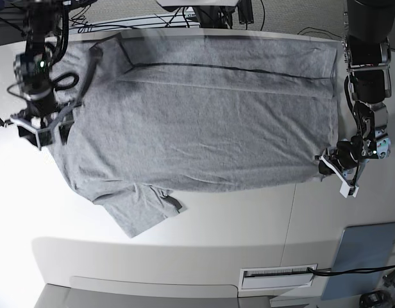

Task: Fold the T-shirt properly
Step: 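Move both grippers along the shirt sides to the hem corners and grasp, then lift the hem with both grippers and fold it over toward the collar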

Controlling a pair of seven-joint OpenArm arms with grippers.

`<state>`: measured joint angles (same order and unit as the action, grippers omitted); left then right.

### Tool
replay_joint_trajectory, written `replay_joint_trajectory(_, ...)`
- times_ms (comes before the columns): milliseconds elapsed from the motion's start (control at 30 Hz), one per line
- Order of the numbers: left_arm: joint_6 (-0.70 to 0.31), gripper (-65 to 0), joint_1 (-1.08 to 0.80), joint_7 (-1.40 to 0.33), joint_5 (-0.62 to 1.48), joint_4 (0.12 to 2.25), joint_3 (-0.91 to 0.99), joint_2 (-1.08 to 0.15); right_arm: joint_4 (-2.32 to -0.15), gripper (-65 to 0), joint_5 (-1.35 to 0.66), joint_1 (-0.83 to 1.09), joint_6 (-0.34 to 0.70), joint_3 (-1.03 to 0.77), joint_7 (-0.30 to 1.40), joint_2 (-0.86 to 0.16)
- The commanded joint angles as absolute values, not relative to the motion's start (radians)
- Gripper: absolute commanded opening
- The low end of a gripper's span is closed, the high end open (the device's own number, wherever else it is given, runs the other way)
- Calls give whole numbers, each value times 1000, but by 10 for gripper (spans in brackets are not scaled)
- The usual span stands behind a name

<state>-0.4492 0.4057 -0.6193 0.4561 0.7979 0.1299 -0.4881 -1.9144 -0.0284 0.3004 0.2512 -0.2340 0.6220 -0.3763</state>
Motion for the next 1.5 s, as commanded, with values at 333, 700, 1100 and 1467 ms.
replay_joint_trajectory(333,-477,-650,424,-634,449,806,131,-507,-1402,-297,-123,-193,379,-241,737,-397)
replay_joint_trajectory(700,-477,-650,424,-651,445,806,131,-507,-784,-298,-123,-635,452,-155,695,-396)
replay_joint_trajectory(1100,-477,-650,424,-647,418,806,131,-507,-336,-300,-89,-812,385,169,523,-395)
replay_joint_trajectory(1467,-477,-650,424,-619,415,808,131,-508,-340,-638,-89,-812,379,216,580,-396)
